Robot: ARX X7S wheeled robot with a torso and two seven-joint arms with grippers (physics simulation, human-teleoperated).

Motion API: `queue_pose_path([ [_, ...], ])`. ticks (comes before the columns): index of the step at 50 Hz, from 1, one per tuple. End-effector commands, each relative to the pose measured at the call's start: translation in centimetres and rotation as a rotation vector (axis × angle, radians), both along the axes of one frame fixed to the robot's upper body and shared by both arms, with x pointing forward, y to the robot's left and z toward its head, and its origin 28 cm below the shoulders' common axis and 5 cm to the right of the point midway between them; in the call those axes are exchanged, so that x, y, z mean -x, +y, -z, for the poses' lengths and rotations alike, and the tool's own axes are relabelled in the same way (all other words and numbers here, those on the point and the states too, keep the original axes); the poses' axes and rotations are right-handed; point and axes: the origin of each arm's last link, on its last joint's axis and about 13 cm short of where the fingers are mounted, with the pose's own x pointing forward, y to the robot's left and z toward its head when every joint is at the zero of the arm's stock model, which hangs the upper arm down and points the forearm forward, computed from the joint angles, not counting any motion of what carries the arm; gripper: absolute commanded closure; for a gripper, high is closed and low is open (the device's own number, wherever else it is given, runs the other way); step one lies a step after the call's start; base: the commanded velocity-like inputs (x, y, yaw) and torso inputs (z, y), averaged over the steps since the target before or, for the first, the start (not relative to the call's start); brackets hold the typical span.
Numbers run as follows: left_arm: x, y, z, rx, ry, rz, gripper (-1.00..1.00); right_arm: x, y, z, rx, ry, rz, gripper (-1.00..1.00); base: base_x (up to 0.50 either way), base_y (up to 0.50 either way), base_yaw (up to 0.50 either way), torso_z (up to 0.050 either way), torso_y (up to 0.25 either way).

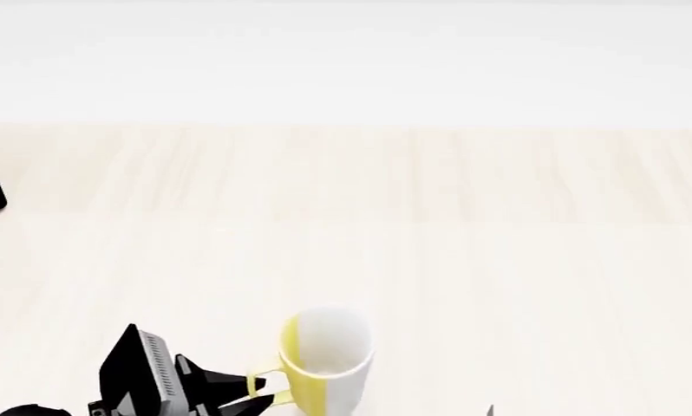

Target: Put the yellow and white mug to the front of the white mug.

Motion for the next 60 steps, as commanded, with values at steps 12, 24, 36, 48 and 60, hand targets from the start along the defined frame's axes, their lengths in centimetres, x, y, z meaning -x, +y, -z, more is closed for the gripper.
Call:
queue_pose_path([
  [12,1.6,0.6,2.0,-0.007,0.039,0.021,1.00,0.0,0.1,0.0,0.003,0.001,-0.002,-1.00,0.00,0.00,0.00,0.000,0.000],
  [24,2.0,0.4,2.4,0.005,0.028,-0.002,1.00,0.0,0.1,0.0,0.003,0.001,-0.003,-1.00,0.00,0.00,0.00,0.000,0.000],
  [36,2.0,0.2,2.4,0.002,0.023,-0.008,1.00,0.0,0.1,0.0,0.003,0.000,-0.002,-1.00,0.00,0.00,0.00,0.000,0.000],
  [48,2.2,0.2,2.6,-0.005,0.033,0.009,-1.00,-0.1,0.1,0.0,0.004,0.002,-0.006,-1.00,0.00,0.00,0.00,0.000,0.000],
  [60,2.0,0.3,2.4,0.019,0.016,-0.024,-1.00,0.0,0.0,0.0,0.002,0.001,-0.004,-1.00,0.00,0.00,0.00,0.000,0.000],
])
